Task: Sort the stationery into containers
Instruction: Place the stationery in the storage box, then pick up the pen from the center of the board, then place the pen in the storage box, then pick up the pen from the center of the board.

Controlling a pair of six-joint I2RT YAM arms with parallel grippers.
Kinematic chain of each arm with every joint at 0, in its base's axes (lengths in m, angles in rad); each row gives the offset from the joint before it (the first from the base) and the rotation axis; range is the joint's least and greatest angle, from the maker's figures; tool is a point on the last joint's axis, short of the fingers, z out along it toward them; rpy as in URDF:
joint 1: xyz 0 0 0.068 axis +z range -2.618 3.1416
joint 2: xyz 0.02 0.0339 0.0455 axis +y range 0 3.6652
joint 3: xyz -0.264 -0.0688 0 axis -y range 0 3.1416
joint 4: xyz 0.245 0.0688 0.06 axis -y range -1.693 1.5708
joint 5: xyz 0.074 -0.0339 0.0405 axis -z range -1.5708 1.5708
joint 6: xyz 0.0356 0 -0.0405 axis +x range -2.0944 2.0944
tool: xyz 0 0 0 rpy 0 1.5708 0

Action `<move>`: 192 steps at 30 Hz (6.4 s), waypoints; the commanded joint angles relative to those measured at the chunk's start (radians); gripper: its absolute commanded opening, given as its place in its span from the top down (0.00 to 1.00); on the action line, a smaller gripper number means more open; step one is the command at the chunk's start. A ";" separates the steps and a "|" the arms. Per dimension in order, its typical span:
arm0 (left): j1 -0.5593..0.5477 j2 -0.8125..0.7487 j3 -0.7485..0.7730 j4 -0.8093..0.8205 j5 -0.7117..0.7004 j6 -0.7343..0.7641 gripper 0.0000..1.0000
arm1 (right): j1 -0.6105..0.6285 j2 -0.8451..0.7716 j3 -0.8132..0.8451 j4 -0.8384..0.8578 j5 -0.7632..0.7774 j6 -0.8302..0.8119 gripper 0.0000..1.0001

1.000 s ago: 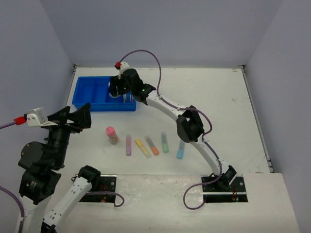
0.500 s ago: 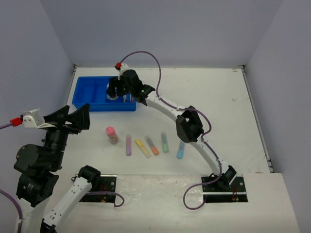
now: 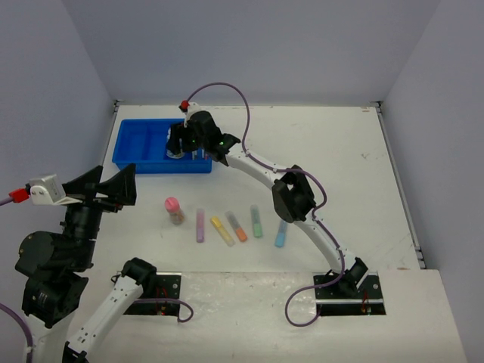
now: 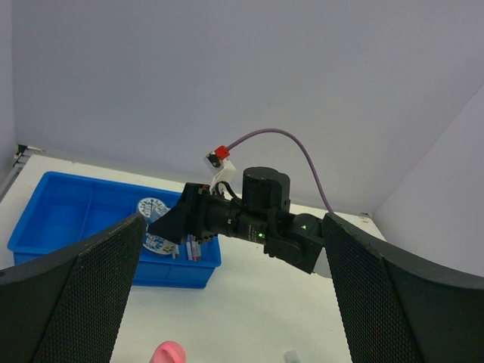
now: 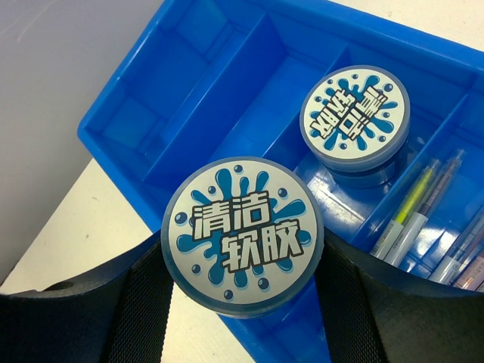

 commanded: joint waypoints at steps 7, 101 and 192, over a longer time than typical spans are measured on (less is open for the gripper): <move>0.004 -0.012 0.027 -0.021 -0.015 0.058 0.00 | 0.002 -0.017 0.071 0.063 -0.033 0.013 0.19; -0.077 0.489 -0.556 0.989 0.819 -0.542 0.11 | 0.205 -1.527 -1.509 0.053 0.267 0.131 1.00; 0.262 0.628 -0.231 0.431 0.536 -0.264 0.00 | 0.177 -0.851 -1.373 -0.405 0.349 0.351 0.50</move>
